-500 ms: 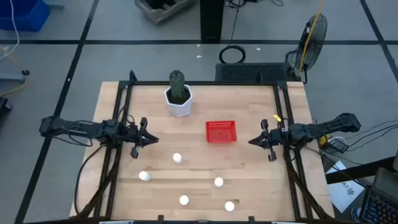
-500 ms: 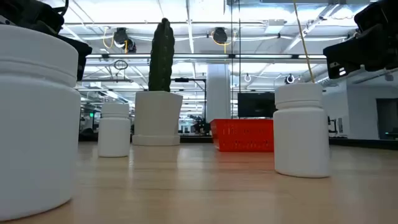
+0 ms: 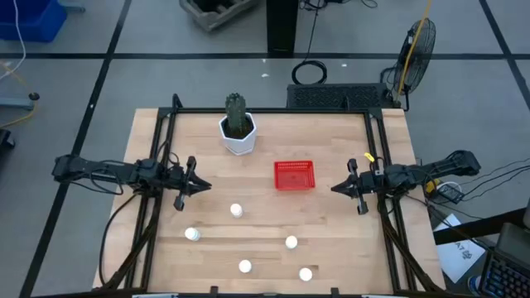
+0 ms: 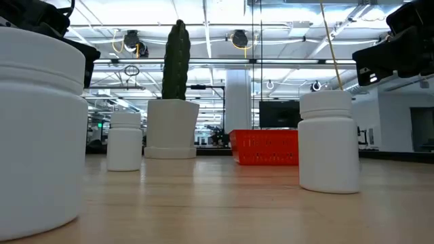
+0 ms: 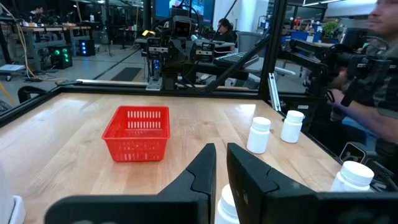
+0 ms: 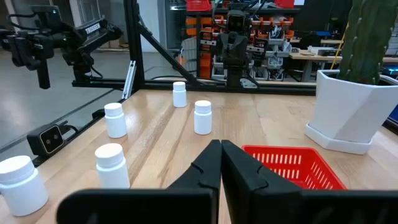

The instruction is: Pick and place pill bottles into a basket

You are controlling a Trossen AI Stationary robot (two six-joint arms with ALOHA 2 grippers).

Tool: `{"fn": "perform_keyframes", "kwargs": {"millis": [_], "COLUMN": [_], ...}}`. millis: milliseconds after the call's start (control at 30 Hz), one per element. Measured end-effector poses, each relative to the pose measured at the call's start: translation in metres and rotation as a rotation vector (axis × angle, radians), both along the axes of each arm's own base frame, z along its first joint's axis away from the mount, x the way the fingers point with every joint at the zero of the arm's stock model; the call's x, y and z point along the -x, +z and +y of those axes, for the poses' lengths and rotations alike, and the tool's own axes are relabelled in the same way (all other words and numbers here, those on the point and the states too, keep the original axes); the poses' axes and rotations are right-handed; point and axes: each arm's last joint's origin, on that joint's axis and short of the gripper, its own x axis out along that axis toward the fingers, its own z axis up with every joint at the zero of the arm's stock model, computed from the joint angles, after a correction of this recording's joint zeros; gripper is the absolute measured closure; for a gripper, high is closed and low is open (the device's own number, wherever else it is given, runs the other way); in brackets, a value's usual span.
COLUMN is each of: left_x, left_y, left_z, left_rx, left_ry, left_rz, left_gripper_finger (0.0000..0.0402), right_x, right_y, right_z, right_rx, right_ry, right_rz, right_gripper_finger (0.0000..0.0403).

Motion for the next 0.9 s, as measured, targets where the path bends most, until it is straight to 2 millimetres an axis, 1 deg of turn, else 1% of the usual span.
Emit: {"fn": "perform_keyframes", "kwargs": {"millis": [733,900], "left_x": [0.0,0.0], "left_y": [0.0,0.0], "left_z": [0.0,0.0], "left_rx": [0.0,0.0], "left_ry": [0.0,0.0], "left_rz": [0.0,0.0], "left_gripper_finger": [0.0355,0.0355], "right_x": [0.0,-0.0004], "right_y": [0.0,0.0058], "right_z": [0.0,-0.0038], "right_rx": [0.002,0.109], "right_ry": [0.0,-0.112], "right_rz": [0.0,-0.066], "right_gripper_finger": [0.0399,0.0399]}}
